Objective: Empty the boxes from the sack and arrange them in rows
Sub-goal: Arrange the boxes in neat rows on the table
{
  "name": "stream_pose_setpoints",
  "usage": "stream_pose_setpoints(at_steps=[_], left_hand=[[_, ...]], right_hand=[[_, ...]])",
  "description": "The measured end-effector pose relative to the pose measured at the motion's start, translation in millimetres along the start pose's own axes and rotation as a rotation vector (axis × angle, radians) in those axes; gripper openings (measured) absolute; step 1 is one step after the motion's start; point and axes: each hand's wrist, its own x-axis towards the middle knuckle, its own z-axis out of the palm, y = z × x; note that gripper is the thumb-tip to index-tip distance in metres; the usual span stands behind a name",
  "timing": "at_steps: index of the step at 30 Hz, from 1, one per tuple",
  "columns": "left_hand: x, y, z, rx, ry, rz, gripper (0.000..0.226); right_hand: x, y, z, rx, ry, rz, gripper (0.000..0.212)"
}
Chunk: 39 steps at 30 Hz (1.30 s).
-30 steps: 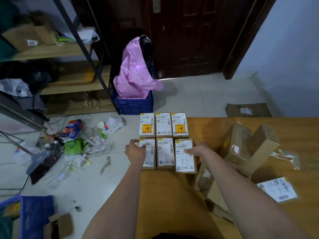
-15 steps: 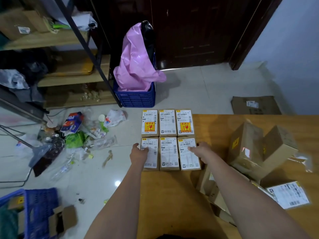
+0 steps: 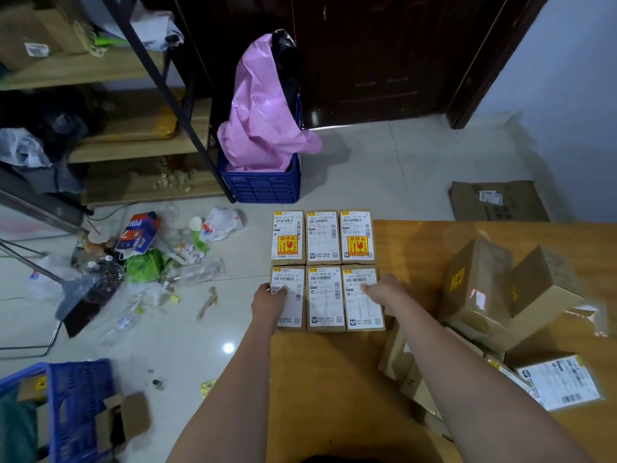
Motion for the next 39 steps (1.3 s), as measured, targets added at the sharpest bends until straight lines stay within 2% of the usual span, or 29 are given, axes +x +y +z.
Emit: stream_pose_setpoints(at_steps=[6, 9, 13, 18, 20, 21, 25, 27, 29, 32, 34, 36, 37, 39], left_hand=[[-5.7, 5.7, -2.0, -0.013, -0.006, -0.021, 0.043], [-12.4, 11.1, -3.4, -0.016, 0.032, 0.009, 0.053], [-28.6, 22.1, -5.0, 0.009, 0.064, 0.080, 0.054], [-53.4, 36.6, -3.1, 0.020, 0.067, 0.164, 0.053], [-64.3, 41.6, -1.8, 0.038, 0.071, 0.193, 0.051], [-70.7, 43.3, -0.3, 0.035, 0.069, 0.204, 0.049], [-96.2, 49.0, 12.2, 0.012, -0.011, 0.240, 0.049], [-106.0, 49.9, 21.3, 0.028, -0.056, 0.266, 0.052], [-118.0, 50.1, 32.0, 0.037, -0.120, 0.271, 0.051], [-135.4, 51.1, 49.6, 0.086, -0.194, 0.274, 0.048], [-147.5, 52.3, 62.2, 0.142, -0.271, 0.274, 0.047], [-158.6, 52.1, 76.6, 0.199, -0.362, 0.260, 0.046], [-164.9, 51.6, 83.5, 0.216, -0.409, 0.252, 0.042], [-176.5, 49.3, 97.0, 0.227, -0.467, 0.240, 0.029]], right_hand=[[-10.6, -5.2, -1.8, 0.037, 0.000, -0.018, 0.033], [-15.3, -4.3, -5.3, 0.056, 0.018, -0.051, 0.031], [-24.4, -3.9, -12.2, 0.080, 0.050, -0.085, 0.026], [-52.9, -5.5, -24.7, 0.079, 0.097, -0.117, 0.008], [-63.7, -3.7, -30.6, 0.063, 0.106, -0.119, 0.013], [-68.2, -1.8, -33.8, 0.050, 0.109, -0.119, 0.021], [-85.4, 5.4, -48.2, 0.051, 0.126, -0.133, 0.054], [-93.1, 13.7, -57.2, 0.071, 0.140, -0.142, 0.063], [-102.4, 21.4, -67.2, 0.066, 0.158, -0.154, 0.061], [-109.7, 35.9, -83.0, 0.034, 0.183, -0.150, 0.045], [-116.5, 44.9, -91.7, 0.088, 0.104, -0.100, 0.038], [-123.9, 54.7, -100.5, 0.110, 0.001, -0.027, 0.021], [-128.1, 60.8, -103.8, 0.099, -0.041, 0.018, 0.019], [-126.4, 77.6, -110.9, 0.058, -0.044, 0.092, 0.032]])
